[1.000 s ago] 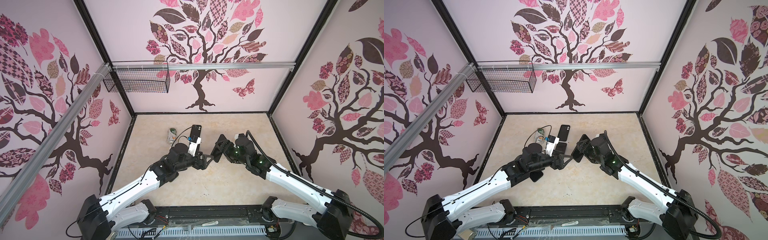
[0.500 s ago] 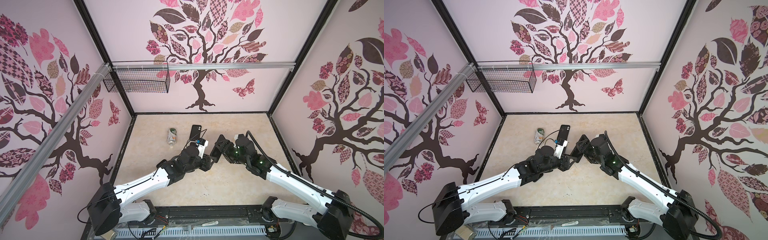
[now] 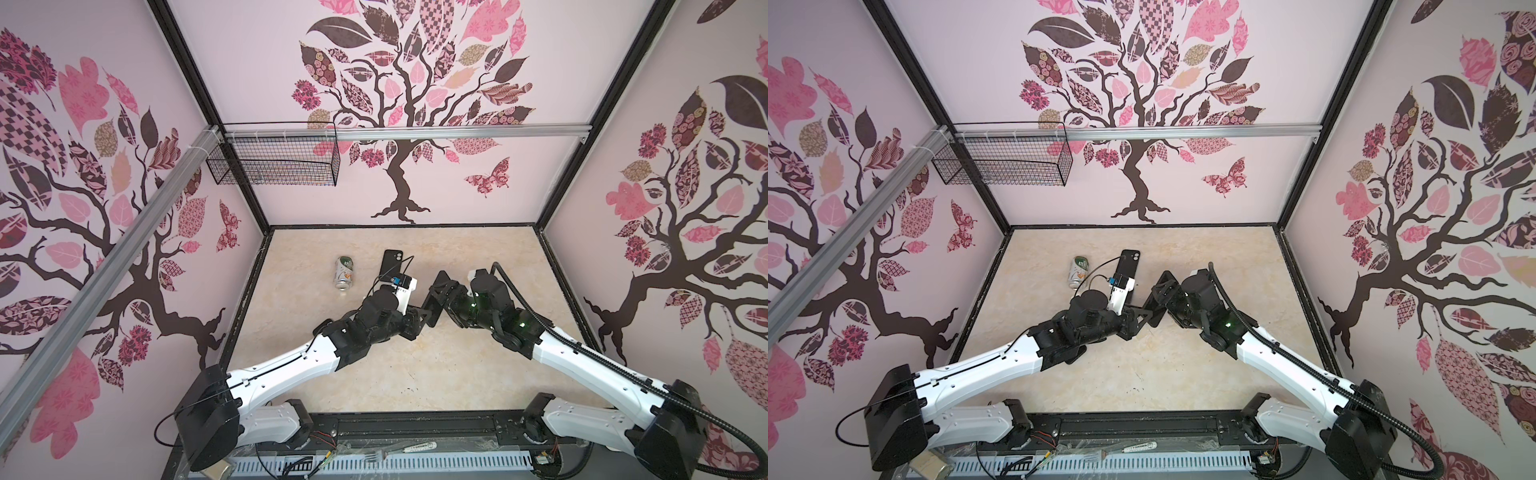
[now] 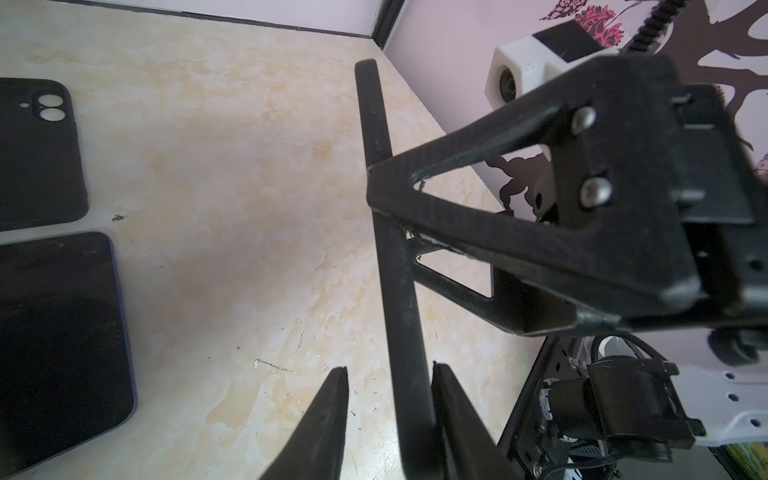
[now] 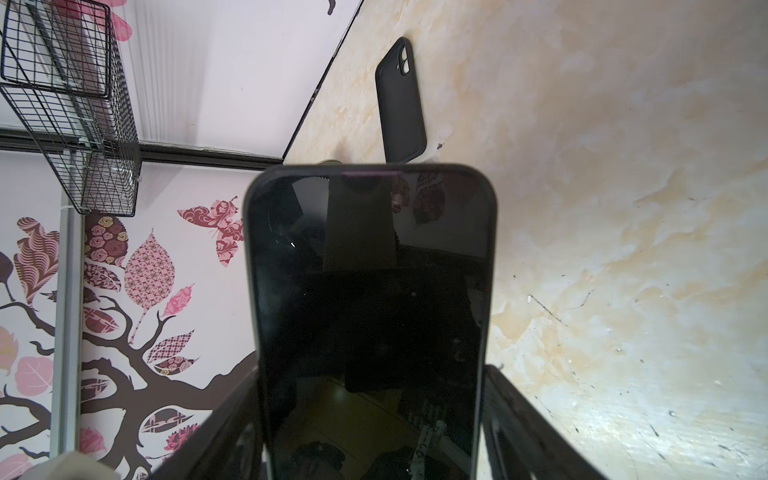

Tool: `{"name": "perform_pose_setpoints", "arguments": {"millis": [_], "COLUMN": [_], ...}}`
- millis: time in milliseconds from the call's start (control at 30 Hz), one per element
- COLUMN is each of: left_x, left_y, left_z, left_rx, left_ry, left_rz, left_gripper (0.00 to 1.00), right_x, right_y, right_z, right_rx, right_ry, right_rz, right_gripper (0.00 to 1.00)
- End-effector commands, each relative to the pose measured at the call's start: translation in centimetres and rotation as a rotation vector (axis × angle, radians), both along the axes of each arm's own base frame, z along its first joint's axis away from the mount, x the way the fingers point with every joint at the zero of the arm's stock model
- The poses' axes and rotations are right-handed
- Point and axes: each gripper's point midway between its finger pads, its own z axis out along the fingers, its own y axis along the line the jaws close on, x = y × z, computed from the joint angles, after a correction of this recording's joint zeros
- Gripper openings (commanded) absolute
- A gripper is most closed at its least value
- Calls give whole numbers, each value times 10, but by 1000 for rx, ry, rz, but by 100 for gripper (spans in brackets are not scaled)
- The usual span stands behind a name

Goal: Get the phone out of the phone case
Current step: 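Grasp the black phone's edge with the left gripper while right holds it, then open the right gripper and draw it back while left holds the phone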

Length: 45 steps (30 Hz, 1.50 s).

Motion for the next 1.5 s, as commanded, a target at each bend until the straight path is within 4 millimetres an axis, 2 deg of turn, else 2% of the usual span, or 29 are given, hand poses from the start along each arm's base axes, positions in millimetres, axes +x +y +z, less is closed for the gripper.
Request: {"name": "perform_pose_setpoints", "arguments": {"millis": [0,233,267,333,367,400,467,500,633,833,933,1067,1167,1300,1400,1467], "left_x": [7,7,7,6,7,6,6,7,5,0,-4,-4,2,-1,-13,-21], "left_y": [-8,-10,-10,-10,-9,-9,-5,-3,9,27,33,43,55,59,54,53], "left_z": [19,17,17,20,20,21,22,22,19,26,26,26,33,43,54,62], "left_rx": [-35,-39,-40,-46,-45,-45,-44,-50,-71,-57,-66,-100,-211,-198,-200,-206], "left_ry": [-30,-19,-19,-19,-18,-17,-10,-4,3,-6,-16,-2,16,-27,-93,-142], "left_rz": [3,3,2,2,6,8,22,35,77,98,87,67,70,28,-62,-116], "left_gripper": [33,19,15,0,0,0,0,0,0,0,0,0,0,0,0,0], "right_x": [2,1,0,0,0,0,0,0,3,9,11,12,5,10,13,9], "right_y": [8,10,10,10,9,8,7,7,-7,-35,-36,-38,-29,-36,-39,-43], "right_z": [30,33,33,33,33,33,38,40,47,41,44,62,79,95,105,122], "right_rx": [66,80,81,81,79,77,70,60,-69,-360,-490,-557,-555,-516,-337,-111], "right_ry": [-60,-65,-64,-68,-75,-83,-118,-138,-228,-328,-381,-459,-605,-621,-620,-667], "right_rz": [24,35,37,37,36,36,45,50,43,37,106,146,223,282,379,432], "right_gripper": [37,37,37,40,45,55,93,99,100,100,100,100,97,97,94,88]}}
